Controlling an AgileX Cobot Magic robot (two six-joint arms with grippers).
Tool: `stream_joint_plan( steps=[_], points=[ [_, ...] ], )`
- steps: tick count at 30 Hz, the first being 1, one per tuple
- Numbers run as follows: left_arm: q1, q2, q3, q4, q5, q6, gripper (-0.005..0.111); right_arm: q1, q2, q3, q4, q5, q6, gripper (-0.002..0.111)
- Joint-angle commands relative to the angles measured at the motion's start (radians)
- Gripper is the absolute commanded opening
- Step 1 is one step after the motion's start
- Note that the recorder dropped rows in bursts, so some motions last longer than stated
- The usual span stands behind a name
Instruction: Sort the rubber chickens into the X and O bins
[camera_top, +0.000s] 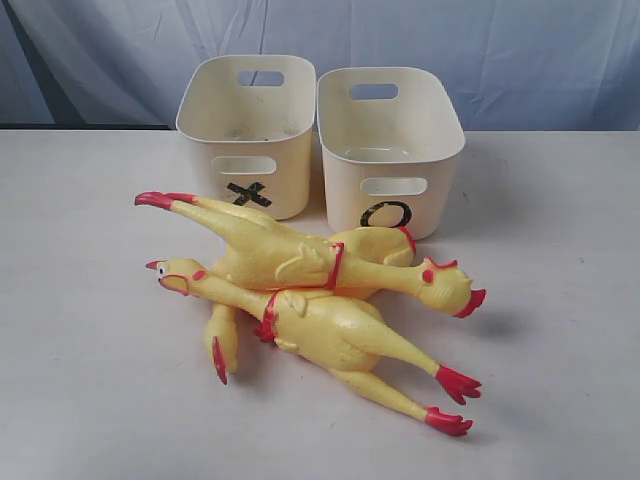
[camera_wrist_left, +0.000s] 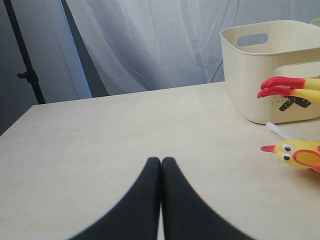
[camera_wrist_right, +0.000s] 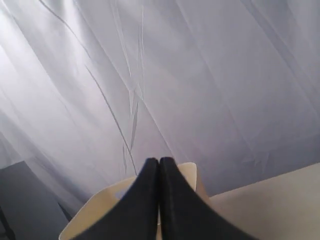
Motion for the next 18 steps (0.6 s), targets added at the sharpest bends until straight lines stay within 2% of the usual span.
stream_joint_plan(
  steps=[1, 4, 13, 18],
  points=[
    [-0.009, -0.005, 0.004, 0.001, -0.001, -0.004, 0.000, 0.014, 0.086, -0.079, -0.022, 0.061, -0.049, -0.001],
    [-0.009, -0.005, 0.004, 0.001, -0.001, -0.004, 0.000, 0.061, 0.155, -0.101, -0.025, 0.061, -0.072, -0.001],
    [-0.009, -0.005, 0.004, 0.001, -0.001, -0.004, 0.000, 0.279, 0.387, -0.161, -0.030, 0.085, -0.416, -0.001],
    [-0.009, -0.005, 0.004, 0.001, -0.001, -0.004, 0.000, 0.393, 0.545, -0.200, -0.036, 0.096, -0.537, -0.001]
  ],
)
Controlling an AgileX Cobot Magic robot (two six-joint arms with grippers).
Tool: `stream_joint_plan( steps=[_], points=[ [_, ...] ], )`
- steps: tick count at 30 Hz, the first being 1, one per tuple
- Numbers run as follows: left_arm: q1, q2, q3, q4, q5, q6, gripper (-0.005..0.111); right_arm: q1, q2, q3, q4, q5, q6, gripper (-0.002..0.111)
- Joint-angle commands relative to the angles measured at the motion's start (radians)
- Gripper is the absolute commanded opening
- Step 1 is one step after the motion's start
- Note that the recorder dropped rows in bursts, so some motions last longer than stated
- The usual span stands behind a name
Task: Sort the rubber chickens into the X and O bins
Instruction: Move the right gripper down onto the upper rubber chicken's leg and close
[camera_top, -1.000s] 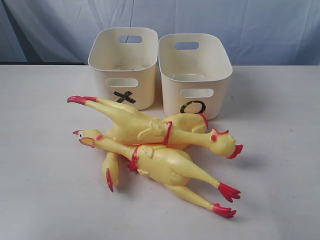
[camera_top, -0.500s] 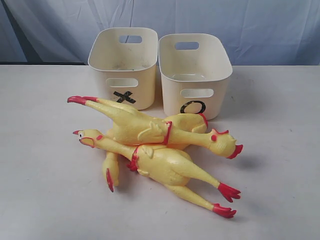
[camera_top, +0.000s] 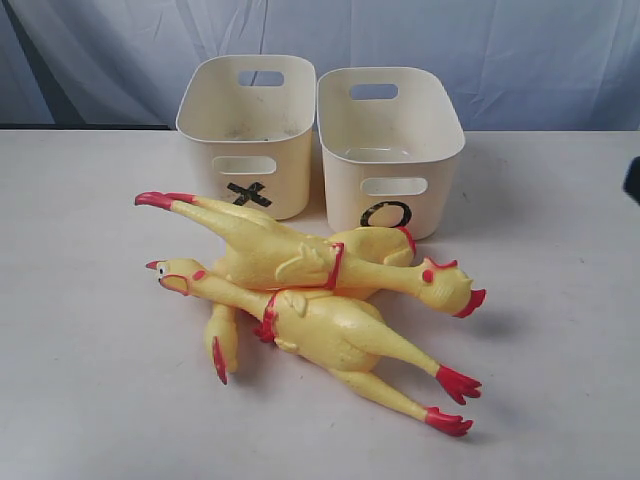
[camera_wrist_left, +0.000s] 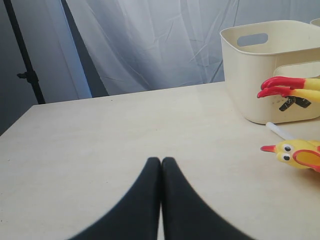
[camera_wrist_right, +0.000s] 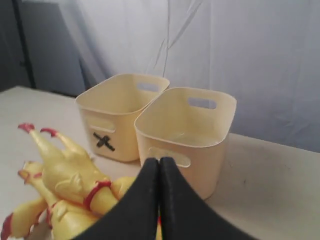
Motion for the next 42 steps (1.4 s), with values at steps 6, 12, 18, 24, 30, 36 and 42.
stream_joint_plan(
  steps=[6, 12, 18, 24, 30, 36, 42],
  points=[
    [-0.009, -0.005, 0.004, 0.001, -0.001, -0.004, 0.000, 0.159, 0.300, -0.065, -0.182, 0.011, -0.129, -0.001],
    [-0.009, -0.005, 0.004, 0.001, -0.001, -0.004, 0.000, 0.171, 0.492, -0.128, -0.234, -0.004, -0.129, -0.001],
    [-0.009, -0.005, 0.004, 0.001, -0.001, -0.004, 0.000, 0.171, 0.669, -0.210, -0.483, -0.036, -0.129, -0.001],
    [-0.009, -0.005, 0.004, 0.001, -0.001, -0.004, 0.000, 0.186, 0.835, -0.255, -0.501, -0.025, -0.267, -0.001],
    [-0.009, -0.005, 0.004, 0.001, -0.001, -0.004, 0.000, 0.232, 0.942, -0.255, -0.501, -0.090, -0.351, -0.001],
    [-0.009, -0.005, 0.004, 0.001, -0.001, -0.004, 0.000, 0.232, 1.007, -0.255, -0.501, -0.166, -0.351, 0.011],
    [-0.009, -0.005, 0.004, 0.001, -0.001, -0.004, 0.000, 0.232, 1.042, -0.255, -0.491, -0.222, -0.351, 0.057]
  ],
)
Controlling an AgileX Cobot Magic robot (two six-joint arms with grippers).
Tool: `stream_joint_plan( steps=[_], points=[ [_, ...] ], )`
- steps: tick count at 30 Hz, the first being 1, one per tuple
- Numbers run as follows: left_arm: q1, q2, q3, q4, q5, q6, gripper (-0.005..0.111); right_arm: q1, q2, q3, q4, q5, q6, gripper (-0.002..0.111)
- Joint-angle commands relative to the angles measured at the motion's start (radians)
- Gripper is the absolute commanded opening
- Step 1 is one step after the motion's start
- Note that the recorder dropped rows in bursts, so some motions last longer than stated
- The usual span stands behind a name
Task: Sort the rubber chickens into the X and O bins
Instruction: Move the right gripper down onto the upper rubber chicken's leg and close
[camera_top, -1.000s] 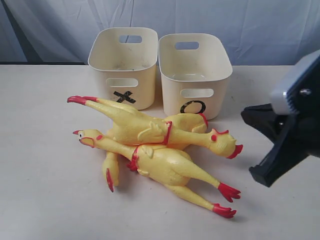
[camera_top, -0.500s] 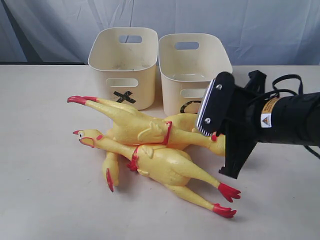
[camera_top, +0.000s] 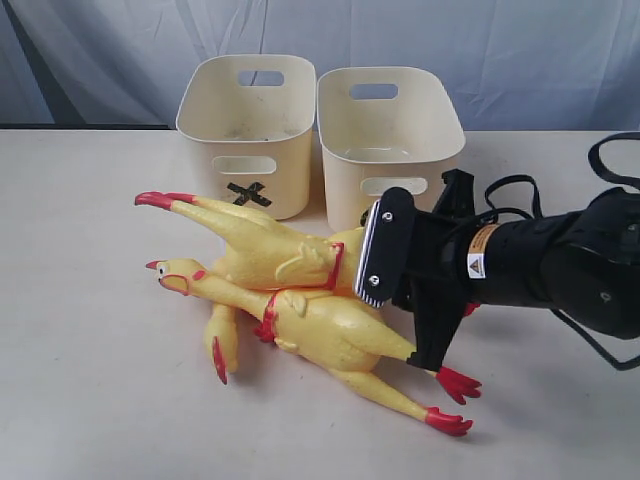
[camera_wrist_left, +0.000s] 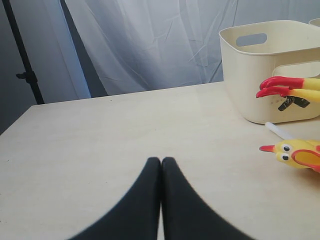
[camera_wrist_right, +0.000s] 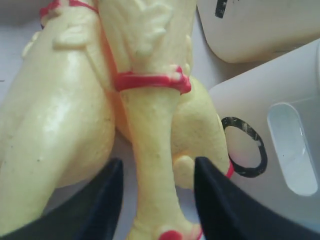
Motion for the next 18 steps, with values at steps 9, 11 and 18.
stream_joint_plan(
  steps=[9, 11, 18],
  points=[
    [-0.009, -0.005, 0.004, 0.001, -0.001, -0.004, 0.000, -0.001, 0.067, -0.006, -0.003, -0.083, -0.003, 0.043],
    [-0.009, -0.005, 0.004, 0.001, -0.001, -0.004, 0.000, -0.001, 0.073, -0.006, -0.005, -0.092, -0.008, 0.043],
    [-0.009, -0.005, 0.004, 0.001, -0.001, -0.004, 0.000, -0.001, 0.111, -0.008, -0.005, -0.110, -0.022, 0.043]
  ],
)
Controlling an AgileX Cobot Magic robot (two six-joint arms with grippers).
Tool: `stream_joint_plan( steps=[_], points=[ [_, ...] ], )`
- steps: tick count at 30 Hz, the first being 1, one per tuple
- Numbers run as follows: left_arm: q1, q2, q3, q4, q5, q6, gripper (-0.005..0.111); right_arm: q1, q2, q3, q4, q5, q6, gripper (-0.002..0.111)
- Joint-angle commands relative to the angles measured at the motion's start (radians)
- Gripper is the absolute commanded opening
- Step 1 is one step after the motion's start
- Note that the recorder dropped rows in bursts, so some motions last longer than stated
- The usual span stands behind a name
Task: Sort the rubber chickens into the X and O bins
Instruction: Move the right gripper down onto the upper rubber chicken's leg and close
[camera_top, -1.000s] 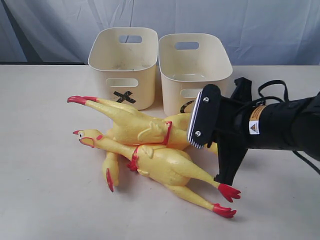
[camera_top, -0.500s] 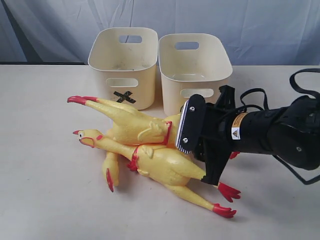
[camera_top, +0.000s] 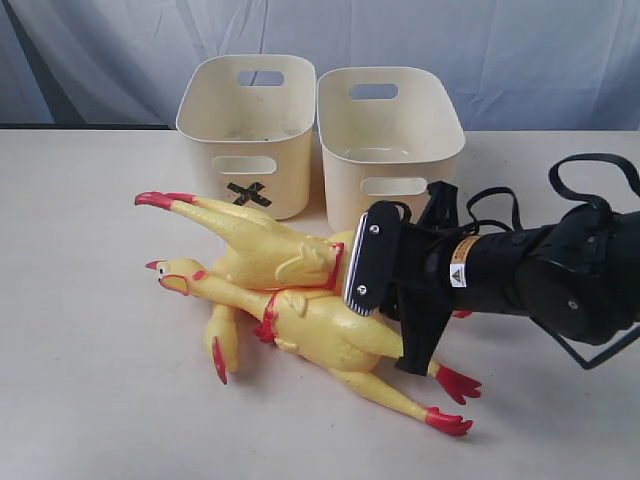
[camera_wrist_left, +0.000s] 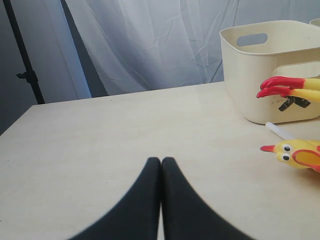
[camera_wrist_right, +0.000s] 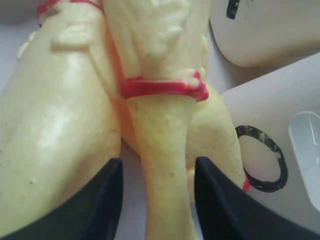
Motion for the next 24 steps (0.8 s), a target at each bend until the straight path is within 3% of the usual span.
stream_joint_plan(
  steps=[1, 14, 24],
  points=[
    [-0.009, -0.005, 0.004, 0.001, -0.001, -0.004, 0.000, -0.001, 0.025, -0.008, -0.005, -0.022, -0.027, 0.043],
    [-0.009, -0.005, 0.004, 0.001, -0.001, -0.004, 0.000, -0.001, 0.058, -0.013, -0.002, -0.097, -0.063, 0.043],
    [-0.009, -0.005, 0.004, 0.001, -0.001, -0.004, 0.000, -0.023, 0.085, -0.067, 0.002, -0.013, -0.066, 0.043]
  ],
)
